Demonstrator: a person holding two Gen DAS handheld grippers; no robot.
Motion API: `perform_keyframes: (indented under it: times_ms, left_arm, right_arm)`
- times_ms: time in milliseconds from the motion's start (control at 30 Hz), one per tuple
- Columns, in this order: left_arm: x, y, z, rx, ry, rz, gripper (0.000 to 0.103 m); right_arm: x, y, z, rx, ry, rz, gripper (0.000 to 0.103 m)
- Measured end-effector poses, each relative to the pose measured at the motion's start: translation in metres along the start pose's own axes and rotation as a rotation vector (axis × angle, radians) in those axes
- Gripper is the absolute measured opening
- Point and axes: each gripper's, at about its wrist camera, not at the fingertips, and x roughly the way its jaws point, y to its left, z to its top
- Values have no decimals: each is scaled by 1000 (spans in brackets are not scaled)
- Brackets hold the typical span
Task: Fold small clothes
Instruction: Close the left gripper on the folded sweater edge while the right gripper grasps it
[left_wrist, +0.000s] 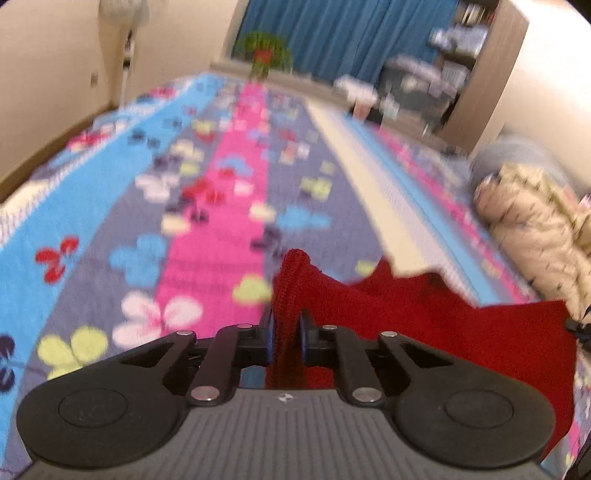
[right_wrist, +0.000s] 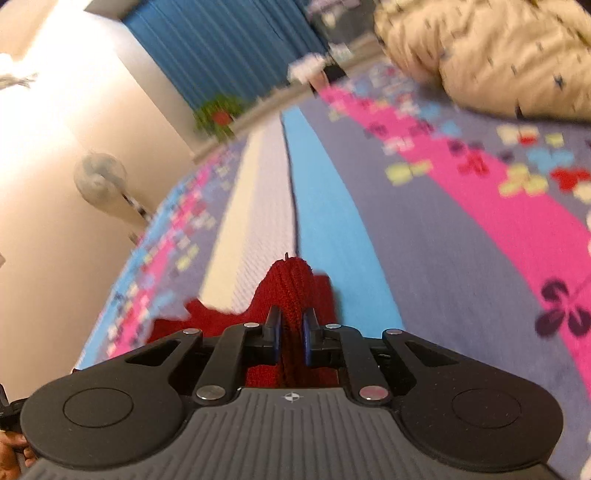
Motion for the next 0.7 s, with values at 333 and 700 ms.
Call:
perform_keyframes:
  times_ms: [333, 700]
  left_arm:
    - [0, -2, 20, 6, -203, 96, 13]
    - [92, 14, -14, 114, 43, 219, 14]
  right_arm:
    - [15, 22, 28, -95, -225, -40, 11]
    - [124, 4, 0, -141, 122, -387, 11]
